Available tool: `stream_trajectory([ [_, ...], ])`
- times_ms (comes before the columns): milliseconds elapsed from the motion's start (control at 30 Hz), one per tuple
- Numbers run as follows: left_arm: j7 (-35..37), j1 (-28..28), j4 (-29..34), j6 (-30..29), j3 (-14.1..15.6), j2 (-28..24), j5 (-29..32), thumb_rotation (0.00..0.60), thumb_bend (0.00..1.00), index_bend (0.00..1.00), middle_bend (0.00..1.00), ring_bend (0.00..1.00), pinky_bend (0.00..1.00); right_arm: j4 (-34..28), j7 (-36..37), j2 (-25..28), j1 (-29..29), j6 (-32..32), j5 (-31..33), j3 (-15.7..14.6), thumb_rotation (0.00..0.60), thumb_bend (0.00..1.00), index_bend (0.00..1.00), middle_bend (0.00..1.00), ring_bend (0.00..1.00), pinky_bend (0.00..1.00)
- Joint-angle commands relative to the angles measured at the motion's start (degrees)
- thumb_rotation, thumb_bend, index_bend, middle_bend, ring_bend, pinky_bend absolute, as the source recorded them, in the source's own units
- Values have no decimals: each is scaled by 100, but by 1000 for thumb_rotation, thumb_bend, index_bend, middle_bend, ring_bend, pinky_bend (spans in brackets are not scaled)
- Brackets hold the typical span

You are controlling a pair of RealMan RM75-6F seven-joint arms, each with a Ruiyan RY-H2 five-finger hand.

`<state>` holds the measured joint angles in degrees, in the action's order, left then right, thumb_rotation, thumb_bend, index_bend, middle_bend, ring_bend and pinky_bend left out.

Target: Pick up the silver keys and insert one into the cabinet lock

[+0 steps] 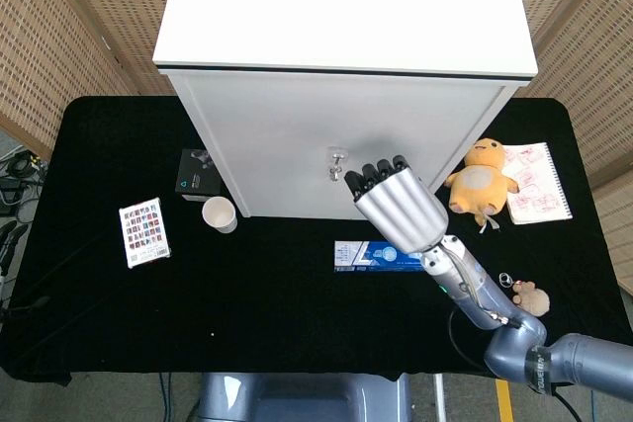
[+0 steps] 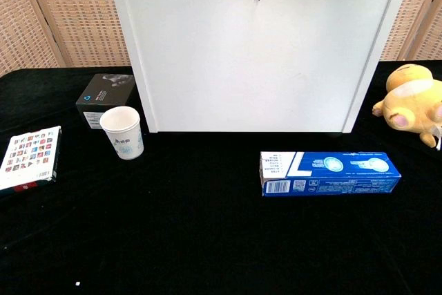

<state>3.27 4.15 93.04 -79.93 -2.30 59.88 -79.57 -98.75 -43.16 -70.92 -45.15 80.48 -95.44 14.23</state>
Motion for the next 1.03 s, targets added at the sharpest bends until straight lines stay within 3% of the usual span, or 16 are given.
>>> stream_trajectory([
  [33, 15, -17, 1, -32, 17, -5, -41, 600, 0, 0, 0, 0, 0, 406, 848, 296, 573, 711, -817, -593, 600, 284, 657, 855, 880, 1000],
  [200, -17, -47, 28, -112, 55, -1, -144, 600, 0, 0, 0, 0, 0, 1226, 1575, 335, 1242, 1500, -1245, -1069, 600, 263, 601, 726, 750, 953],
  [300, -71, -72, 44, -176, 68, 14, -187, 600, 0, 0, 0, 0, 0, 1524, 1895, 291, 1654, 1757, -1095, -1256, 600, 221, 496, 584, 606, 724],
  [367, -218, -95, 14, -285, 53, 67, -219, 600, 0, 0, 0, 0, 0, 1628, 2100, 301, 2038, 1739, -674, -1406, 600, 160, 382, 443, 455, 551],
  [433, -340, -114, -27, -373, 43, 149, -245, 600, 0, 0, 0, 0, 0, 1511, 2222, 352, 2335, 1595, -208, -1478, 600, 74, 208, 227, 231, 394],
  [500, -384, -126, -57, -416, 43, 192, -265, 600, 0, 0, 0, 0, 0, 1339, 2316, 414, 2491, 1460, 89, -1507, 600, 21, 77, 70, 75, 275],
  [567, -404, -136, -75, -446, 46, 218, -286, 600, 0, 0, 0, 0, 0, 1203, 2417, 455, 2602, 1369, 318, -1510, 600, 0, 11, 6, 8, 188],
  [700, -375, -185, -106, -603, 83, 264, -455, 600, 0, 0, 0, 0, 0, 742, 3130, 499, 3021, 1187, 1016, -1543, 600, 0, 0, 0, 0, 114],
  [1033, -195, -284, -115, -823, 168, 221, -719, 600, 0, 0, 0, 0, 0, 856, 3652, 346, 3375, 1272, 1047, -1481, 600, 0, 0, 0, 0, 88],
])
